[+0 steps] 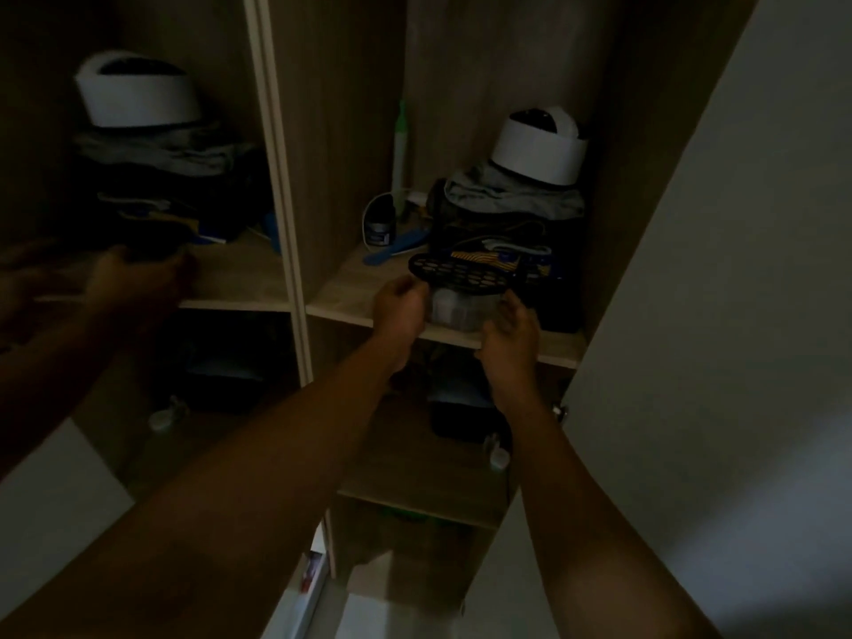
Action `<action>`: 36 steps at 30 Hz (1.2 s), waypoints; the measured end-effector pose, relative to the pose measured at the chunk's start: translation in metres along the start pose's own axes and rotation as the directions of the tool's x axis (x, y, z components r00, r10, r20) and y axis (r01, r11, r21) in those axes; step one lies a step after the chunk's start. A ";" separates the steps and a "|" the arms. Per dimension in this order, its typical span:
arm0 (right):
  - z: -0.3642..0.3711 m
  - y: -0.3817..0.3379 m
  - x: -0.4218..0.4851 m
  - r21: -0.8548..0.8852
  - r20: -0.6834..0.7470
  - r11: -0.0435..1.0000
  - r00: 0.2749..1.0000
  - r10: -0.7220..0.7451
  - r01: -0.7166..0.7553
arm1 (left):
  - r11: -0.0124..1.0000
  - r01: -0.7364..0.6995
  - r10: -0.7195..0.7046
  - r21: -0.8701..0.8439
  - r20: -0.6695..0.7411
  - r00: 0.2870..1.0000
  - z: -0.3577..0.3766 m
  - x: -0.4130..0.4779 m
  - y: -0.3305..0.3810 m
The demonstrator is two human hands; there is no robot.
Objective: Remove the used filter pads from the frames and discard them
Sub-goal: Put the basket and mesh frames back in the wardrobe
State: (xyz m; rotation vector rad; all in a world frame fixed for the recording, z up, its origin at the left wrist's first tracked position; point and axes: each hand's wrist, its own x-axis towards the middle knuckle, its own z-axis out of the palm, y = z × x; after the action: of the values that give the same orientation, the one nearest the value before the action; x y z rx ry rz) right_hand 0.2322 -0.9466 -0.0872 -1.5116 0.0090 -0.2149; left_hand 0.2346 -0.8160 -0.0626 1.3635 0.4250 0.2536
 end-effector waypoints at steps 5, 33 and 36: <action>0.001 0.006 0.002 -0.042 0.056 0.999 0.998 0.013 -0.010 | 0.999 -0.038 0.038 0.001 -0.018 0.999 0.000 0.002 -0.002; -0.028 0.017 -0.276 -0.257 0.028 0.959 0.991 0.129 -0.117 | 0.983 -0.063 0.062 0.174 0.012 0.998 -0.132 -0.234 -0.073; -0.029 0.021 -0.312 -0.227 0.060 0.967 0.990 0.131 -0.114 | 0.987 -0.029 0.022 0.156 0.047 0.999 -0.154 -0.266 -0.094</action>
State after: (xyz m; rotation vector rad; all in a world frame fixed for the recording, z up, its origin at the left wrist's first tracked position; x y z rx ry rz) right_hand -0.0748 -0.9285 -0.1499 -1.7358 0.0692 -0.0584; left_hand -0.0775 -0.8084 -0.1378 1.5263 0.3963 0.2135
